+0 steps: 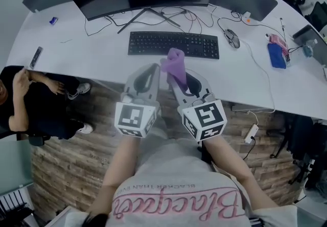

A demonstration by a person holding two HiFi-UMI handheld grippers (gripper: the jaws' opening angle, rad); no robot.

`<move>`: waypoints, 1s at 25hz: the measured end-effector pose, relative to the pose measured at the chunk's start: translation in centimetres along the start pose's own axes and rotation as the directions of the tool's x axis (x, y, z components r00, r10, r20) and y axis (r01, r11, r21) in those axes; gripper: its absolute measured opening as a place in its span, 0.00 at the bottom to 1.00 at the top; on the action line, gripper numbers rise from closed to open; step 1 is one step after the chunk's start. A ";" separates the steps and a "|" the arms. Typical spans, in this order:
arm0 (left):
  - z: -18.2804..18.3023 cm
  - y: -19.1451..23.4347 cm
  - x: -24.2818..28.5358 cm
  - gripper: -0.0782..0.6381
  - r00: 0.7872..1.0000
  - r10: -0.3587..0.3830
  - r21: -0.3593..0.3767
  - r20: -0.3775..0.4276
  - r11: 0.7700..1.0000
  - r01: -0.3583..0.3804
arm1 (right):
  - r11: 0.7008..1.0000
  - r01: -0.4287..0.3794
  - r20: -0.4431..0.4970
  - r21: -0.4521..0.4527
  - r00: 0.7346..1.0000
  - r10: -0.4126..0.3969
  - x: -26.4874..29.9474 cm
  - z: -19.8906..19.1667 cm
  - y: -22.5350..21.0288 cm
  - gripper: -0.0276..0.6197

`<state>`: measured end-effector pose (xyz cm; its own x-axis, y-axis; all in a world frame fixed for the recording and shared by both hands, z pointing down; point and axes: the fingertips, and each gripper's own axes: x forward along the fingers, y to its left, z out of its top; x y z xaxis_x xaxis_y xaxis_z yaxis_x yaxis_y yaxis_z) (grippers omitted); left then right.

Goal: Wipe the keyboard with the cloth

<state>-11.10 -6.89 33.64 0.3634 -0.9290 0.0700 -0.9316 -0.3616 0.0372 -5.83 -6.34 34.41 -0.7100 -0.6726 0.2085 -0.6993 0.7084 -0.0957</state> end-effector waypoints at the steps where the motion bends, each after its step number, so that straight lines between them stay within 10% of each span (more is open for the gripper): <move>1: -0.1 0.9 0.5 0.12 1.000 0.006 0.000 -0.003 1.000 -0.006 | 1.000 -0.001 -0.001 0.001 1.000 0.001 1.0 0.2 -0.1 0.18; 25: -5.7 21.7 8.4 0.12 0.979 0.123 -0.066 -0.160 0.989 -0.135 | 0.989 -0.043 -0.164 0.143 0.984 0.066 24.1 -2.2 0.1 0.18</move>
<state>-28.23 -22.12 40.67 0.2429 -0.9418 0.2325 -0.9694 -0.2272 0.0927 -22.78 -21.99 41.58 -0.7314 -0.5803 0.3582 -0.6732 0.6985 -0.2428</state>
